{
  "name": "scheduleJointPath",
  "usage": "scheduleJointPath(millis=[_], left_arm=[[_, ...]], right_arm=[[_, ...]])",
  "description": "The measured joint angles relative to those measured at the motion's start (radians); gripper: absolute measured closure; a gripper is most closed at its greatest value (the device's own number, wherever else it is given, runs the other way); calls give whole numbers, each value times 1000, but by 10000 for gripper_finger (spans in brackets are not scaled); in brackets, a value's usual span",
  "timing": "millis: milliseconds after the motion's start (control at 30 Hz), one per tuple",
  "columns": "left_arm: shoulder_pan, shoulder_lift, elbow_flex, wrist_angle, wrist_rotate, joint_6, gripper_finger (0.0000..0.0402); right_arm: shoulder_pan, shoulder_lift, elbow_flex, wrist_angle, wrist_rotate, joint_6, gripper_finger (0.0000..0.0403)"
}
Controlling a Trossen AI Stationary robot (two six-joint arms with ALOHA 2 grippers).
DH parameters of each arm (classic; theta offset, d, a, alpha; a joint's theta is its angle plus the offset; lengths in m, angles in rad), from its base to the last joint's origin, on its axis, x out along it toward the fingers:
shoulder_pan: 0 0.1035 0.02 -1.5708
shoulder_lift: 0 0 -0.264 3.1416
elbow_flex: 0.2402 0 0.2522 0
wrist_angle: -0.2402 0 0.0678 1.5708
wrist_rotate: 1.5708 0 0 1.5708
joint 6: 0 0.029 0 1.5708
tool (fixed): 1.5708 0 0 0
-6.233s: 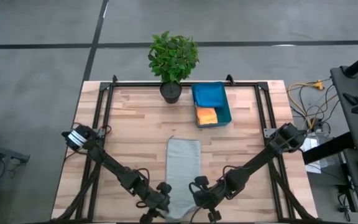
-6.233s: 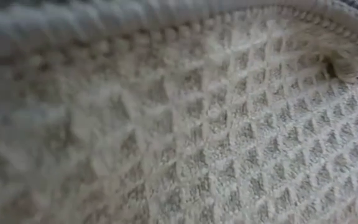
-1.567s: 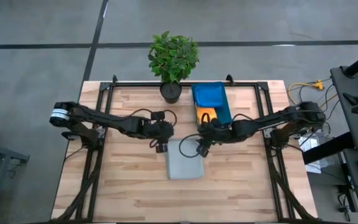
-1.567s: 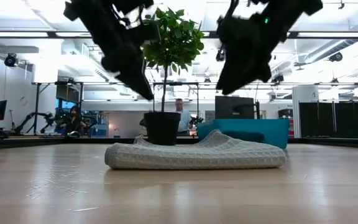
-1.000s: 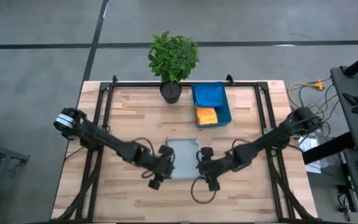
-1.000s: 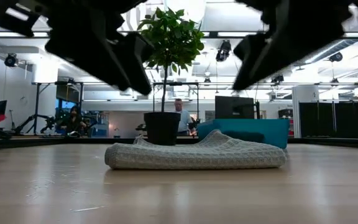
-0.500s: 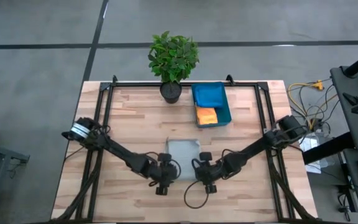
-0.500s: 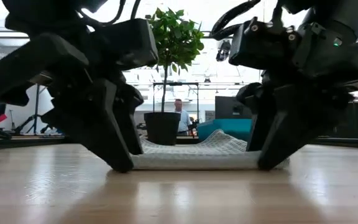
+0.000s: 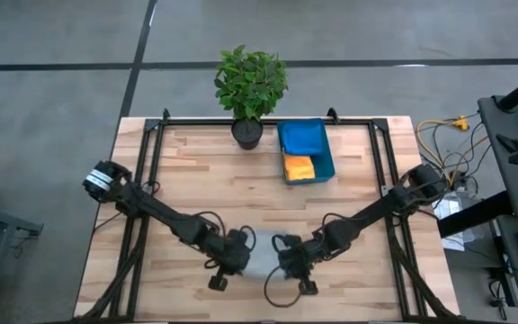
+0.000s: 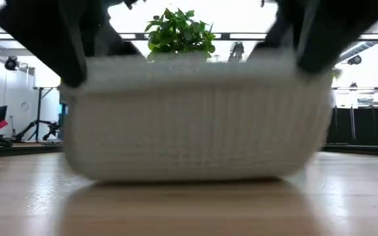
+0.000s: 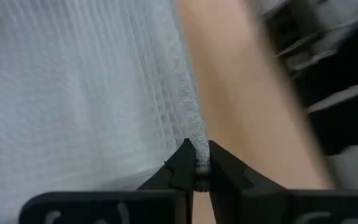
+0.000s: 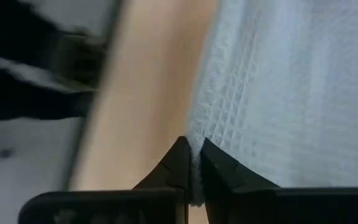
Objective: Fold microfiber towels
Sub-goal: Fold the gray microfiber towel
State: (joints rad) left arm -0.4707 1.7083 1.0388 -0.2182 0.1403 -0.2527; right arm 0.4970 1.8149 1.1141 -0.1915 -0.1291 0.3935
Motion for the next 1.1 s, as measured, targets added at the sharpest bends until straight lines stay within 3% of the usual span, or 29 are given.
scheduleJointPath(millis=[167, 567, 1100], left_arm=[[8, -59, -6, -1, 53, 44, 387], [87, -49, -37, -45, -86, 77, 387], [96, -40, -84, -39, -307, 76, 387]], right_arm=[[-2, -6, 44, 17, -87, 8, 388], [-90, -8, -52, 13, -75, 101, 389], [-113, -5, -67, -40, 115, 179, 390]])
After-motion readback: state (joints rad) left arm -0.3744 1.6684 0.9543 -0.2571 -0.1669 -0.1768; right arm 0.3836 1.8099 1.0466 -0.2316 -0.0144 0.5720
